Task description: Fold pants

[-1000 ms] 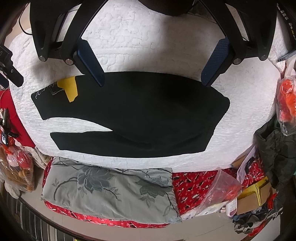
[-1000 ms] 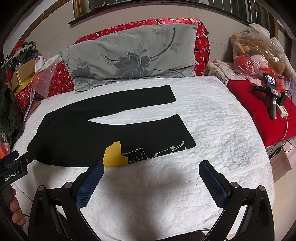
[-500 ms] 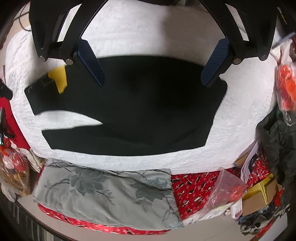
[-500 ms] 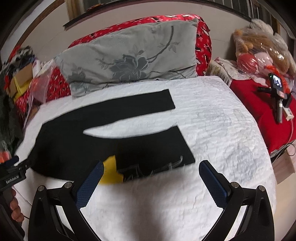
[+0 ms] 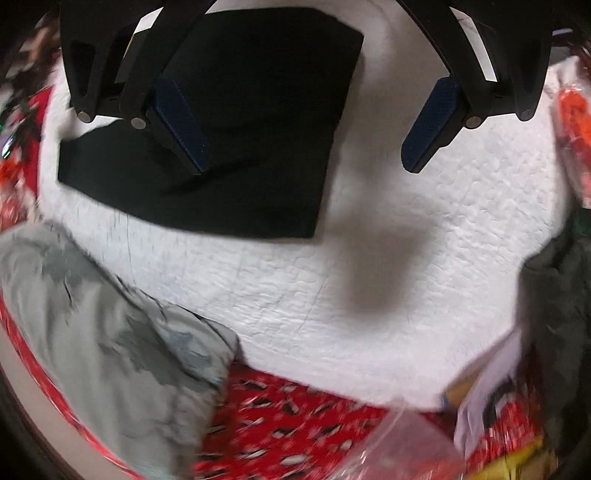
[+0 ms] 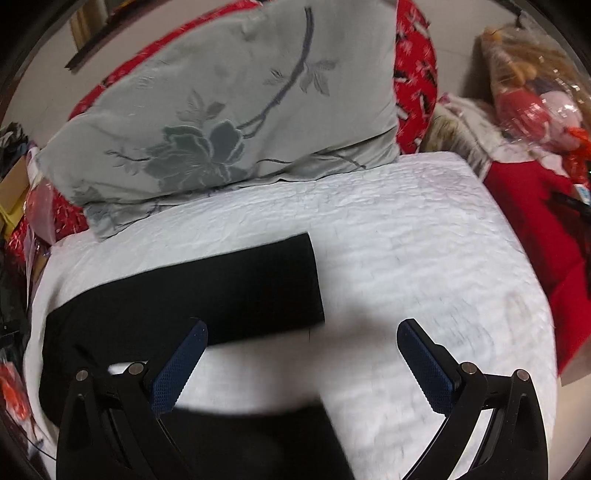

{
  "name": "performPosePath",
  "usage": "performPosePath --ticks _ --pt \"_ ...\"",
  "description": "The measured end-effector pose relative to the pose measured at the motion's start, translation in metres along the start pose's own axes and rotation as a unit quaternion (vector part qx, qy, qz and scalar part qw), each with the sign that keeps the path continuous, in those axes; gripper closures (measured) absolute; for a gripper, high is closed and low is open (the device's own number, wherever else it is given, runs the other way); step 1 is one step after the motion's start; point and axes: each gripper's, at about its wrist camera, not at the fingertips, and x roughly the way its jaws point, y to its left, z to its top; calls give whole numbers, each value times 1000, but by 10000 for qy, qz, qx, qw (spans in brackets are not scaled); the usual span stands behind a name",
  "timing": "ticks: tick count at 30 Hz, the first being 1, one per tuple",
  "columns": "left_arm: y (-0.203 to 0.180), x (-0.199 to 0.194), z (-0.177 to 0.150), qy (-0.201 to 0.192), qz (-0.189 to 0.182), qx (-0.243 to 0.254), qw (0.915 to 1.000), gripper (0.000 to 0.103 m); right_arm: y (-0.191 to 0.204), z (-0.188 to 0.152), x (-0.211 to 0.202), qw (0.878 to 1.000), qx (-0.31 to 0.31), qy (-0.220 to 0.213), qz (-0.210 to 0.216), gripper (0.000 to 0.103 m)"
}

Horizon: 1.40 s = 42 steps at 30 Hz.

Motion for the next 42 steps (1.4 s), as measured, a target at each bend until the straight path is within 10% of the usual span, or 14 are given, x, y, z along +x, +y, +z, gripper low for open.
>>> performPosePath --ticks 12,17,19,21,25,42 --pt "-20 74 20 695 -176 317 9969 0 1 33 81 9984 -90 541 148 2" --pt "-26 89 29 816 -301 122 9961 0 24 34 97 9957 -632 657 154 37" --pt "-31 92 32 843 -305 73 9959 14 29 36 95 9943 -813 668 146 76" --pt "-35 94 33 904 -171 94 9957 32 27 39 91 9936 -815 727 289 88" --pt "-40 90 30 877 261 307 9953 75 26 40 79 9933 -873 676 332 91" --pt "-19 -44 -31 -509 -407 169 9977 78 21 -17 -52 9887 -933 -465 1078 91"
